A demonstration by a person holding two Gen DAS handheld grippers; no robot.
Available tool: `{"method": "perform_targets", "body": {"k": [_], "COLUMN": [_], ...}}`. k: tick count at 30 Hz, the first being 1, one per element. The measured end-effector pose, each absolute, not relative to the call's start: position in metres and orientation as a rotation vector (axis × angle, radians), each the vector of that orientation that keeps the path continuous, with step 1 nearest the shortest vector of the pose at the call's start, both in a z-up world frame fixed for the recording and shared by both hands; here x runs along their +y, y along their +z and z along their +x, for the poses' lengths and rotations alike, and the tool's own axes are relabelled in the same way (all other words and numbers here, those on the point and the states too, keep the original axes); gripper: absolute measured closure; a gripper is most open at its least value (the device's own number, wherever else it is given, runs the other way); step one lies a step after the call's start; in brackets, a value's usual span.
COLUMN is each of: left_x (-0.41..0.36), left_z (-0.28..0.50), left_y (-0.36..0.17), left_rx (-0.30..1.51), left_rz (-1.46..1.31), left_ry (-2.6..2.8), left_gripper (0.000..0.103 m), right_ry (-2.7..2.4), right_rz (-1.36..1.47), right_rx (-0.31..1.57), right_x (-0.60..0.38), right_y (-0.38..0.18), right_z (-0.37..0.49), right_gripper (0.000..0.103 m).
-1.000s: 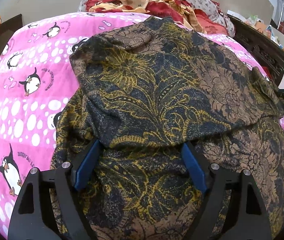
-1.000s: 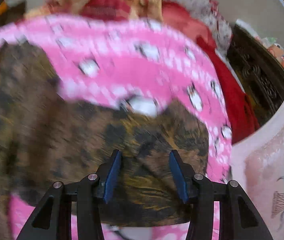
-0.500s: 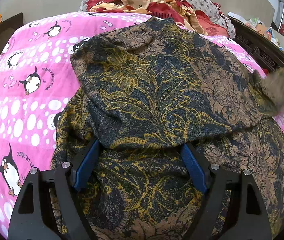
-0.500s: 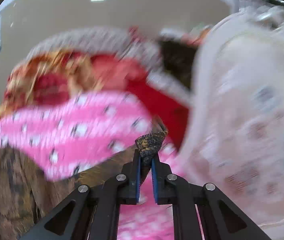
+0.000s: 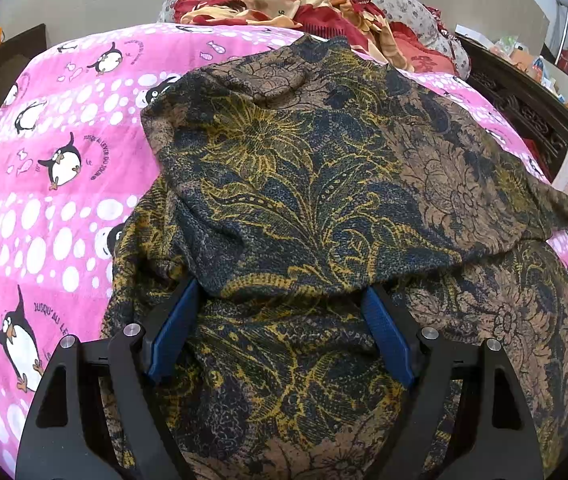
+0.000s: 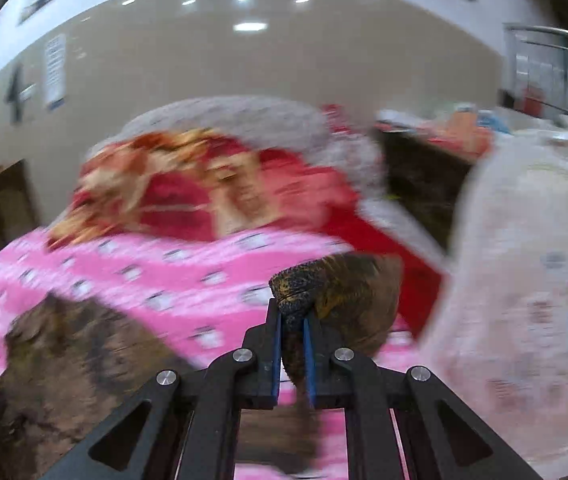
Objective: Fold small clothes
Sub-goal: 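Grasp the other sleeve with the right gripper and lift it, then fold the held sleeve across the shirt back and release with the right gripper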
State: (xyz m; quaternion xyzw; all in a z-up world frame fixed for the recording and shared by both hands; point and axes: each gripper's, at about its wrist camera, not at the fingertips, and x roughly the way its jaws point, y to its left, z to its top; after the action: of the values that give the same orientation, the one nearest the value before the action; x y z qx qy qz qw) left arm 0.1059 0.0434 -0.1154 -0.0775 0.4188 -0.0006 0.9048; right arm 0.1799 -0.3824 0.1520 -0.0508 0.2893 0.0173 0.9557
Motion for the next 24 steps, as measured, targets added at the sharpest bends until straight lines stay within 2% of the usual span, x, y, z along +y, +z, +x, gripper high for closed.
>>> {"method": "perform_targets", "body": {"k": [8,14,19,24], "left_x": [0.044,0.044,0.043,0.041], "left_z": [0.105,0.104,0.105,0.105], "left_y": [-0.115,-0.114,-0.114,-0.114], "left_rx": [0.863,0.861,0.862,0.864], "left_rz": [-0.167,-0.178,-0.179,-0.184], "left_ry": [-0.005,-0.01,-0.009,-0.013], "left_gripper": [0.021,0.021,0.021,0.021], "right_ry": [0.454,0.747,0.718,0.709], "right_rz": [-0.054,-0.048,-0.07,-0.044], "right_rx": [0.664,0.74,0.848,0.887], "right_x": [-0.193,-0.072,-0.054,-0.09], "right_y": [0.065,-0.012,-0.059,-0.053], "right_z": [0.191,0.159,0.145,0.124], "right_gripper": [0.094,0.094,0.094,0.085]}}
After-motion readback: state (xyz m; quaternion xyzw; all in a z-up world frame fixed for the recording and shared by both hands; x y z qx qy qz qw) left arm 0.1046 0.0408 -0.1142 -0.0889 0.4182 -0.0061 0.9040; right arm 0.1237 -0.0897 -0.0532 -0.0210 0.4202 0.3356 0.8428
